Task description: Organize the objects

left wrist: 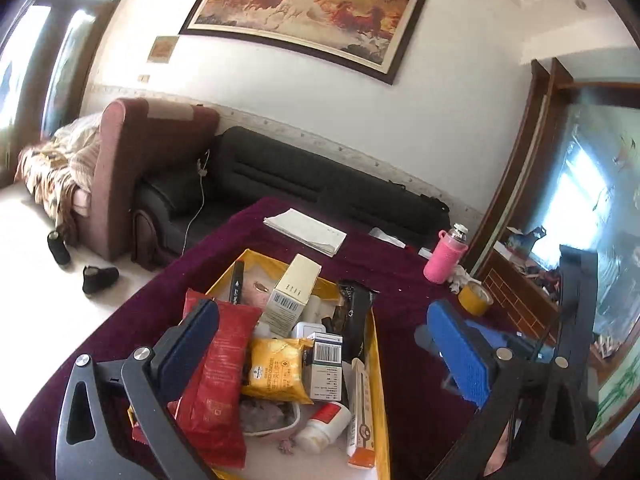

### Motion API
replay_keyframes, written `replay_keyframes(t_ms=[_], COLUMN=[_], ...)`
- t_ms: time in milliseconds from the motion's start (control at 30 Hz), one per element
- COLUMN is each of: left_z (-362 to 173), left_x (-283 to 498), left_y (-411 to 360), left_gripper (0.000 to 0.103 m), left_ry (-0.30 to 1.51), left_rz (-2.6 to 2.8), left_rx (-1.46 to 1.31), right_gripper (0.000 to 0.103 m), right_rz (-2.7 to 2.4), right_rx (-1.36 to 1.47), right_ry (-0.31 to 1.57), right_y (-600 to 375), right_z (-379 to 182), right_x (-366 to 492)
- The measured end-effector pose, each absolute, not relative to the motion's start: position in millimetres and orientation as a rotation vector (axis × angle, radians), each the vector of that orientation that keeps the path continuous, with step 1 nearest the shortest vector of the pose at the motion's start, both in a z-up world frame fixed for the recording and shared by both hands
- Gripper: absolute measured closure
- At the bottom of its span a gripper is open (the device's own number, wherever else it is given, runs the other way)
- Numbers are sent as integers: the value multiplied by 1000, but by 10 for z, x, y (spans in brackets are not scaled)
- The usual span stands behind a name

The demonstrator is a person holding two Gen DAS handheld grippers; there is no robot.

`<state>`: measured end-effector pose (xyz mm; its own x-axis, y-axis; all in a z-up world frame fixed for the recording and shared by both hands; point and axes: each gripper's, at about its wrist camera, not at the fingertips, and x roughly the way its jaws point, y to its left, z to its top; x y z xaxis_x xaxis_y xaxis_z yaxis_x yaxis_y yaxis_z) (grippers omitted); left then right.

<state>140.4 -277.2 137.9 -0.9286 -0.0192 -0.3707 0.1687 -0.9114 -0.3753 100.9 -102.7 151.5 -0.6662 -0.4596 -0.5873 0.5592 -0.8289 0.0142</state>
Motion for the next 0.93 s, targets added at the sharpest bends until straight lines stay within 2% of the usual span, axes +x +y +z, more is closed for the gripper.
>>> replay_keyframes(t_ms=[333, 533, 767, 933], left_z=[1487, 1312, 1177, 1129], left_x=[1688, 1636, 1598, 1559], left_y=[-2730, -2716, -2632, -2597], left_gripper=[1, 1, 1, 1], left_ry=[509, 571, 446, 456], left_rz=[-2762, -2714, -2603, -2568], left_rx=[477, 654, 770, 873], right_gripper=[26, 26, 26, 26], right_rz=[-2448, -2434, -2410, -2390], right_rx=[823, 832, 873, 886], right_ry=[256, 286, 345, 388], right_y=[-729, -695, -781, -859], right_z=[1256, 1204, 1088, 1037], right_x=[1297, 1438, 1541, 1569])
